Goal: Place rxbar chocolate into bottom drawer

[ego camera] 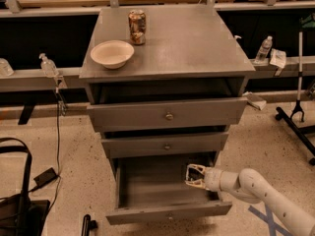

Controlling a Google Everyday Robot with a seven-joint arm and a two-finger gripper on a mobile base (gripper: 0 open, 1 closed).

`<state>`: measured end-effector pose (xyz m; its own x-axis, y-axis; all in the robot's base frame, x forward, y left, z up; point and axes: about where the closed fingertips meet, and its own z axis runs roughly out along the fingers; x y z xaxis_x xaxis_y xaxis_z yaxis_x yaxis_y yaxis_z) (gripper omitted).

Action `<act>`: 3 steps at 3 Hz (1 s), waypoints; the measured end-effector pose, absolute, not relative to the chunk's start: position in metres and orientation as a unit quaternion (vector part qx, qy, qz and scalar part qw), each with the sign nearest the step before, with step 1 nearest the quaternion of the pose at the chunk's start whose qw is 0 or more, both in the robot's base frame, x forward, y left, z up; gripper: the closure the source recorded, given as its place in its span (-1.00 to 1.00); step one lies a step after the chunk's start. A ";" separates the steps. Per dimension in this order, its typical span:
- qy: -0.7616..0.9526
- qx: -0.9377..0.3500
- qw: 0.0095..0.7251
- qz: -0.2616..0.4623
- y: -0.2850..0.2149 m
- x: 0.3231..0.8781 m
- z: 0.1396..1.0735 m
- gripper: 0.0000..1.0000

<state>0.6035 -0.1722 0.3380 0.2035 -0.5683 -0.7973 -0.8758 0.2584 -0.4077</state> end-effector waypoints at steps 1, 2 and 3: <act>0.611 -0.593 0.498 0.164 -0.162 0.611 0.319 1.00; 0.614 -0.597 0.488 0.168 -0.151 0.625 0.289 1.00; 0.617 -0.601 0.480 0.168 -0.141 0.636 0.263 1.00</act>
Offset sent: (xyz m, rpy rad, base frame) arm 0.0405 0.0291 -0.0842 -0.0271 0.0552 0.0302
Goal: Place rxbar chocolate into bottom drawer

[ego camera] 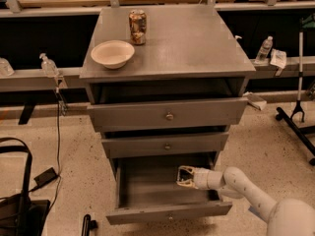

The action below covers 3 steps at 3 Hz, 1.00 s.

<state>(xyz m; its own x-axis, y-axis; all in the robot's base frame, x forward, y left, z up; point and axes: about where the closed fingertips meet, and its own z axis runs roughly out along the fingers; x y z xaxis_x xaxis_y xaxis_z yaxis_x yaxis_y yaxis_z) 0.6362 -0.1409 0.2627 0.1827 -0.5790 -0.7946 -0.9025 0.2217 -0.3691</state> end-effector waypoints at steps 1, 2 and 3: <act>0.618 -0.604 0.475 0.167 -0.129 0.648 0.235 0.94; 0.618 -0.608 0.472 0.161 -0.123 0.654 0.225 0.48; 0.629 -0.609 0.456 0.162 -0.122 0.654 0.208 0.01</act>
Offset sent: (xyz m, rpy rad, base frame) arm 0.0259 0.0186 -0.0470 -0.0491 -0.0102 -0.0036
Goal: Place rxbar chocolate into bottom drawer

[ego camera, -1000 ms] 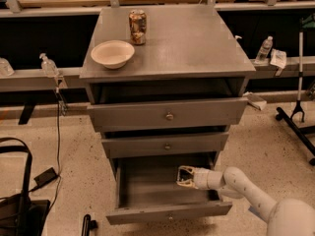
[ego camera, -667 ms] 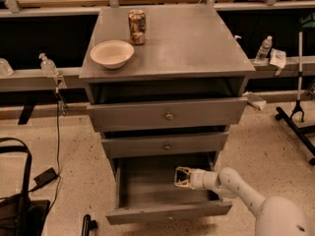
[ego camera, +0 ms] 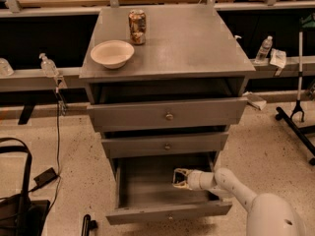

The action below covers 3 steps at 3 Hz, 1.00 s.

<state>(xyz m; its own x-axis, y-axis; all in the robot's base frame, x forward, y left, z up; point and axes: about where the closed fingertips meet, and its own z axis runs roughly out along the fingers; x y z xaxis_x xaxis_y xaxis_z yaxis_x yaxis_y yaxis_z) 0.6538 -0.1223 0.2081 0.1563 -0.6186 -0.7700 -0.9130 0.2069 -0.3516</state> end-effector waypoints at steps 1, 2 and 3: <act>0.634 -0.595 0.460 0.179 -0.126 0.646 0.198 -0.61; 0.621 -0.568 0.499 0.207 -0.134 0.643 0.215 -0.99; 0.615 -0.566 0.504 0.218 -0.131 0.640 0.219 -1.00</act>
Offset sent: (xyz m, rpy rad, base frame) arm -0.0164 -0.0290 0.0319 0.2951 -0.0166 -0.0168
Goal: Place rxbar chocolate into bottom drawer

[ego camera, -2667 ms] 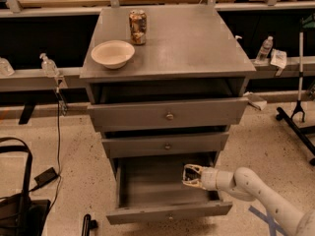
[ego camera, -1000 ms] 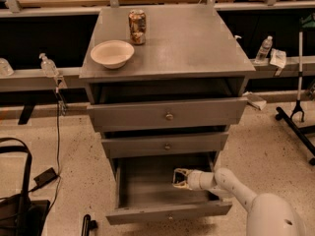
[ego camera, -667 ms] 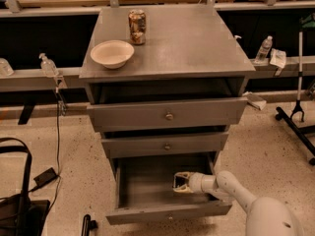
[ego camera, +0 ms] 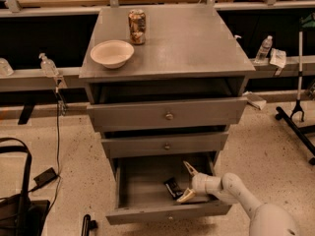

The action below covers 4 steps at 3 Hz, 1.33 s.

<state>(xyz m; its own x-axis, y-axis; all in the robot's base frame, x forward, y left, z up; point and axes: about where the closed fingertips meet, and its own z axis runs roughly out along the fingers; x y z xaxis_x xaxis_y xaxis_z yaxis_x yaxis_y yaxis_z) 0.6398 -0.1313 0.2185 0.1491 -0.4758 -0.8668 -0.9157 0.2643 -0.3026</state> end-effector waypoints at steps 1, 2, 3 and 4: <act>0.617 -0.563 0.502 0.222 -0.132 0.639 0.219 -1.00; 0.629 -0.534 0.507 0.248 -0.135 0.631 0.225 -1.00; 0.627 -0.535 0.508 0.250 -0.134 0.630 0.226 -1.00; 0.614 -0.541 0.514 0.257 -0.132 0.625 0.234 -1.00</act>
Offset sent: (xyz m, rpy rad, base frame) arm -0.0212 -0.0181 0.0186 0.1669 0.1378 -0.0768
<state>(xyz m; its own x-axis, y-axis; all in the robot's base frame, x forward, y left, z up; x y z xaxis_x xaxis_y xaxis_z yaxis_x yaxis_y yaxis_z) 0.6251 -0.1321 0.2344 0.1146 -0.3989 -0.9098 -0.9287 0.2821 -0.2407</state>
